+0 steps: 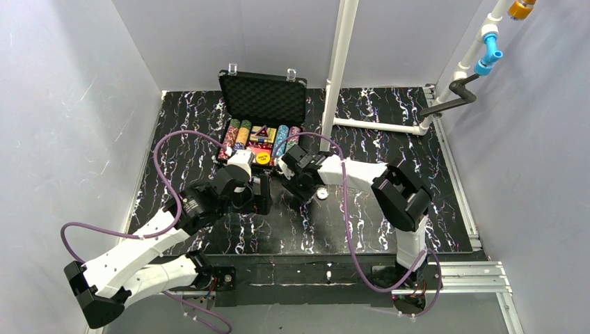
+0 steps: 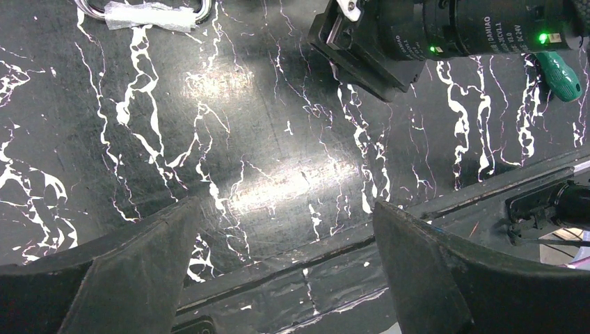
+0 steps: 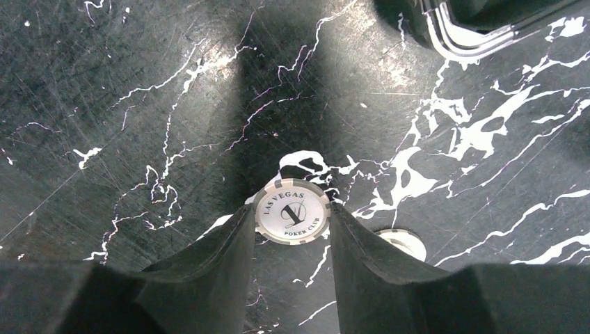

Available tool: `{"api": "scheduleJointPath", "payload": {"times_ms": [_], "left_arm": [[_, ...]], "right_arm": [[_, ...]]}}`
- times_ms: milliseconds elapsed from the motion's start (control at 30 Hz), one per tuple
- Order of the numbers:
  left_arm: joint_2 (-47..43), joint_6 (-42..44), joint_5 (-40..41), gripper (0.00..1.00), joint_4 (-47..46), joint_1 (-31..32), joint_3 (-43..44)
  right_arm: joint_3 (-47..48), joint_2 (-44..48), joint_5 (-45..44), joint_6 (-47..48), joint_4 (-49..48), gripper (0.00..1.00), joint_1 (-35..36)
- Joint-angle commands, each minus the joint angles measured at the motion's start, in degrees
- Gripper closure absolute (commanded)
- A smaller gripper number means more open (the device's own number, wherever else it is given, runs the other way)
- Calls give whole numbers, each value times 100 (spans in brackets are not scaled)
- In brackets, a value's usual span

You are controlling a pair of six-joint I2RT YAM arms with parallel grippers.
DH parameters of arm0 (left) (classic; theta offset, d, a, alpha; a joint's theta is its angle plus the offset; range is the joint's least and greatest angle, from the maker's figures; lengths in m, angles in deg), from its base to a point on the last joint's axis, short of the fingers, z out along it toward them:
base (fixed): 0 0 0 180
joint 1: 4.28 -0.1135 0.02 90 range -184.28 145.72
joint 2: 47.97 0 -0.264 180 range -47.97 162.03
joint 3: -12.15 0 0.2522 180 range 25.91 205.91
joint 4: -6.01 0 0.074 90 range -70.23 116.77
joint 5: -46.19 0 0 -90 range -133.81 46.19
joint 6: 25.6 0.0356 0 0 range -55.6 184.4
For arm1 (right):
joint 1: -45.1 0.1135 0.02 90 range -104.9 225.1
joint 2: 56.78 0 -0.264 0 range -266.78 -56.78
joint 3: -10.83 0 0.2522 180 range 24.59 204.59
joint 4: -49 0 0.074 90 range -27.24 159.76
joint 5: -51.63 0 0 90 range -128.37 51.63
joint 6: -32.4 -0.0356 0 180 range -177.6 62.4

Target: Pack up texas hold em set

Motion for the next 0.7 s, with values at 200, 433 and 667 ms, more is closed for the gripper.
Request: {"api": "scheduleJointPath", "payload": {"times_ms": [200, 433, 667], "left_arm": [[-84, -61, 70, 5, 118, -35, 235], [-60, -72, 50, 5, 98, -28, 229], [-10, -45, 25, 5, 69, -35, 246]], "right_arm": [[-321, 559, 6, -263, -107, 76, 62], [-386, 957, -413, -338, 3, 79, 59], [-469, 1125, -740, -470, 116, 78, -73]]}}
